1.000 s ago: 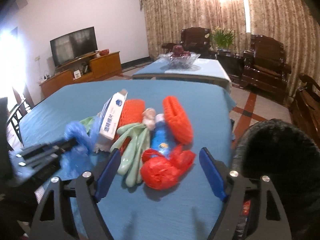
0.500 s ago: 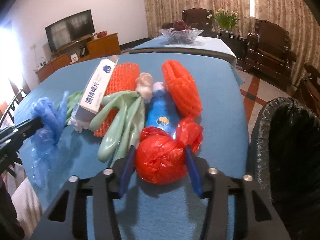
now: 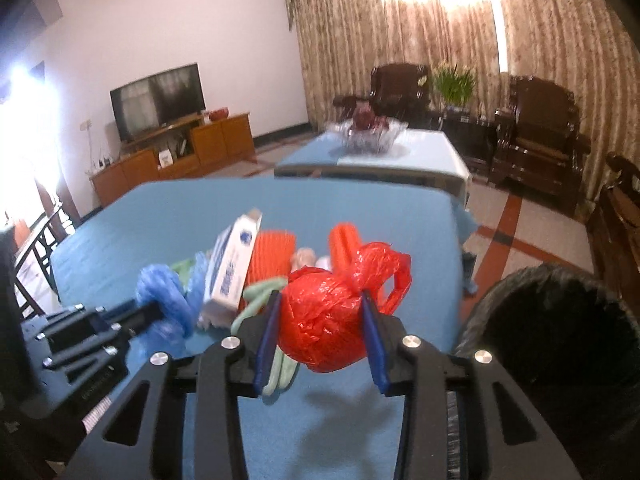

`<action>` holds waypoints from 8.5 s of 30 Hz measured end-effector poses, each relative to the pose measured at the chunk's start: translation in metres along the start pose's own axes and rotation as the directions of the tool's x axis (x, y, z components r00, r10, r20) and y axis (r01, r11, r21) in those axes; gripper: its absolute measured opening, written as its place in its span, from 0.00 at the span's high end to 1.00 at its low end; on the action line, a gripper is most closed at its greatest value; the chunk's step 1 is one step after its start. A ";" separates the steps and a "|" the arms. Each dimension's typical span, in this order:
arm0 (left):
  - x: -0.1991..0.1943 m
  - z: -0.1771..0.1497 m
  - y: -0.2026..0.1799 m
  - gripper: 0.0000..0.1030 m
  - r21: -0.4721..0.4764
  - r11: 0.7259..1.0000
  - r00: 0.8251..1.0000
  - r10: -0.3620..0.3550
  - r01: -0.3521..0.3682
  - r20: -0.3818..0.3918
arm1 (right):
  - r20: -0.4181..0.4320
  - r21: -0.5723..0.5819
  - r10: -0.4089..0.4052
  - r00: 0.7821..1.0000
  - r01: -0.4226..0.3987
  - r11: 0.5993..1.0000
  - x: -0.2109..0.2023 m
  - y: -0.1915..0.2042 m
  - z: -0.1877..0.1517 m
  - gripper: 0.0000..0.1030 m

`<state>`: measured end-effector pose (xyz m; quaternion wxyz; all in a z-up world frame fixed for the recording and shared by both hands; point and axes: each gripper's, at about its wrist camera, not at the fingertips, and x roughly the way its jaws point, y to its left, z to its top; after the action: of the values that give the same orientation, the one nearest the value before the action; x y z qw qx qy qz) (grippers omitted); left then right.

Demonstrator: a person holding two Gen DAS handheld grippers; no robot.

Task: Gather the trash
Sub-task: 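Drop the red net bag and blue plastic bags into the bin with both tools, then grasp the orange mesh scrubber with the right tool, then grasp the alcohol pads box with the left tool, then carry the alcohol pads box and orange scrubber over the bin and release both, then move both open tools to the green gloves on the table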

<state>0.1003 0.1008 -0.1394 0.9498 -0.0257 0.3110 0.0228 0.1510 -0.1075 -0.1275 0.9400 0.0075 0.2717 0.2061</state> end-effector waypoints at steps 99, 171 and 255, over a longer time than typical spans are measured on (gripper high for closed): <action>0.041 0.040 0.045 0.14 -0.032 0.991 0.991 0.129 -0.128 0.040 | -0.133 -0.018 -0.132 0.982 0.131 0.991 0.134 -0.013 -0.005 0.31; 0.024 0.077 0.018 0.47 -0.074 0.996 0.997 0.048 -0.042 0.068 | 0.006 0.052 -0.022 1.000 0.022 0.998 0.040 -0.027 0.048 0.74; 0.016 0.072 -0.092 0.11 0.075 0.989 0.988 -0.133 0.127 0.081 | 0.035 0.160 -0.275 0.961 0.266 0.950 -0.056 -0.113 0.004 0.06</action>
<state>0.1612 0.0143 -0.0876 0.9620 -0.0117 0.2683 -0.0488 0.1535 -0.2319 -0.1096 0.9634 0.0485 0.2582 0.0533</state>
